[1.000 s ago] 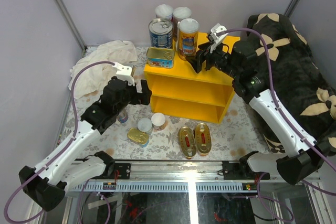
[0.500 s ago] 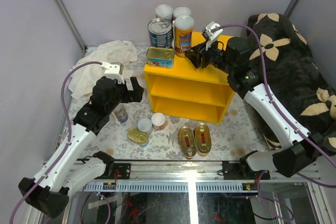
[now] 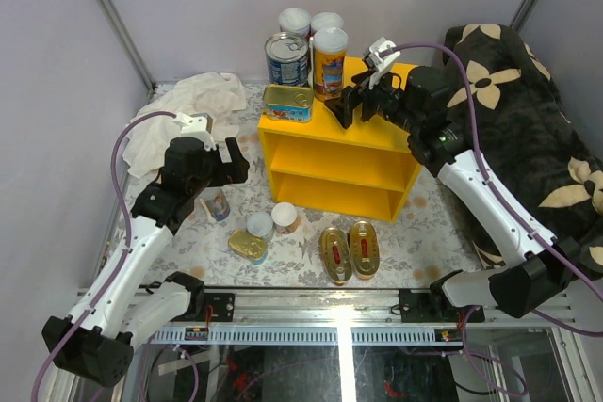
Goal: Place and organize the canned foods onto the counter
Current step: Adjust the counter at the center of the board, then pick up the canned food from the center of the board, then place the canned food on the counter.
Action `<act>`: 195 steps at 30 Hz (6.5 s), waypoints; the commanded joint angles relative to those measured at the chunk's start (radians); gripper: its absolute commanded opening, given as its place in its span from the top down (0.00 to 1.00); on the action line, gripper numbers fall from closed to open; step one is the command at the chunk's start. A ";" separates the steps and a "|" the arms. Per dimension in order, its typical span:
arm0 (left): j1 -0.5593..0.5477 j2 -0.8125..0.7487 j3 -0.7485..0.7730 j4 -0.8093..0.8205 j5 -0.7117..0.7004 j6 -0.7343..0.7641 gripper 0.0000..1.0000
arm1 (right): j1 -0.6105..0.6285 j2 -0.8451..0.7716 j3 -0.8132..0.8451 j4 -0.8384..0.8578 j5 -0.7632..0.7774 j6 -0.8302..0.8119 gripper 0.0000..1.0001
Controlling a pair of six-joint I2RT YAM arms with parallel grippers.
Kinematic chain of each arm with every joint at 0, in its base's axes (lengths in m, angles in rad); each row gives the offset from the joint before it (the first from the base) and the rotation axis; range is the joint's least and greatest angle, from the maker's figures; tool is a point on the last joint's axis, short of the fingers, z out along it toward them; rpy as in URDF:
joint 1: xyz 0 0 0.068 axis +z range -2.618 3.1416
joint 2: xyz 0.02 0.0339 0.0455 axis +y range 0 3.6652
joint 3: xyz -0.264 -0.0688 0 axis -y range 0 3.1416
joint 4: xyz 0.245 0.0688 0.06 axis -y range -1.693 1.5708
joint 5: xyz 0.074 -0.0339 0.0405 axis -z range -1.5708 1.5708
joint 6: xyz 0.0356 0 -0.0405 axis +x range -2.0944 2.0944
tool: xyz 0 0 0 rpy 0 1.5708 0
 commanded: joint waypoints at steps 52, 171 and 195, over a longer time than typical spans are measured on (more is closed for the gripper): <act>0.128 0.273 -0.059 -0.128 -0.178 -0.084 0.26 | 0.005 -0.358 -0.257 0.146 0.297 0.313 0.00; -0.195 -0.115 0.219 -0.183 -0.353 0.005 0.00 | 0.456 -0.399 -0.185 0.289 0.171 0.110 1.00; 0.061 -0.018 0.142 0.004 0.027 0.069 0.00 | -0.183 -0.056 0.385 -0.037 0.257 0.198 1.00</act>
